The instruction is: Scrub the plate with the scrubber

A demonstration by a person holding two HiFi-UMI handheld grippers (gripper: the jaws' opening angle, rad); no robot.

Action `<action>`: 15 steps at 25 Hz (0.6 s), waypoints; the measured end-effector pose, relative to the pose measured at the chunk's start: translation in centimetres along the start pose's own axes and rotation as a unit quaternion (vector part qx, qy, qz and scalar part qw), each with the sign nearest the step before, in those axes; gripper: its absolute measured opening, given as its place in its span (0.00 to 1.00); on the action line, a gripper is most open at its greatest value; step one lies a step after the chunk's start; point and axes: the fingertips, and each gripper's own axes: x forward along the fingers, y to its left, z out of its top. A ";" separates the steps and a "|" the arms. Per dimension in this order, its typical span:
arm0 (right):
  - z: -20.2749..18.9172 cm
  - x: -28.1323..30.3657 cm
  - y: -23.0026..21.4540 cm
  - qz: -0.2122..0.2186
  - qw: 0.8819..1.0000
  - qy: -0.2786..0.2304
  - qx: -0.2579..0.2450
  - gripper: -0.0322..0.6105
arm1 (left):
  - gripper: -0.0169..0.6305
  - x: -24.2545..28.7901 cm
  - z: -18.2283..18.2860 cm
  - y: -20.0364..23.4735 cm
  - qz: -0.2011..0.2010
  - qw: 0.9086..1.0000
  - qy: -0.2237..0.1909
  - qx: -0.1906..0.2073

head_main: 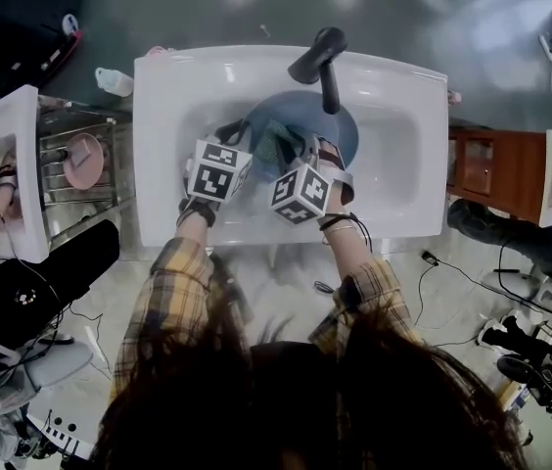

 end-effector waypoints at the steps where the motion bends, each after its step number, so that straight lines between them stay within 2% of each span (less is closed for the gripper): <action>1: -0.4 0.0 0.3 0.006 1.000 0.005 -0.006 0.20 | 0.07 0.0 0.0 0.0 0.000 1.000 0.001 0.000; 8: -4.1 -0.7 1.6 0.032 0.998 0.048 -0.036 0.20 | 0.07 0.0 0.0 -0.4 -0.006 1.000 0.009 0.008; 12: -5.9 -1.3 0.8 0.030 0.997 0.062 -0.034 0.20 | 0.08 0.2 -0.1 -0.7 -0.002 0.999 0.019 0.035; 15: -6.8 -2.0 -0.2 0.021 0.997 0.067 -0.031 0.20 | 0.08 0.1 -0.2 -0.9 -0.006 0.999 0.021 0.035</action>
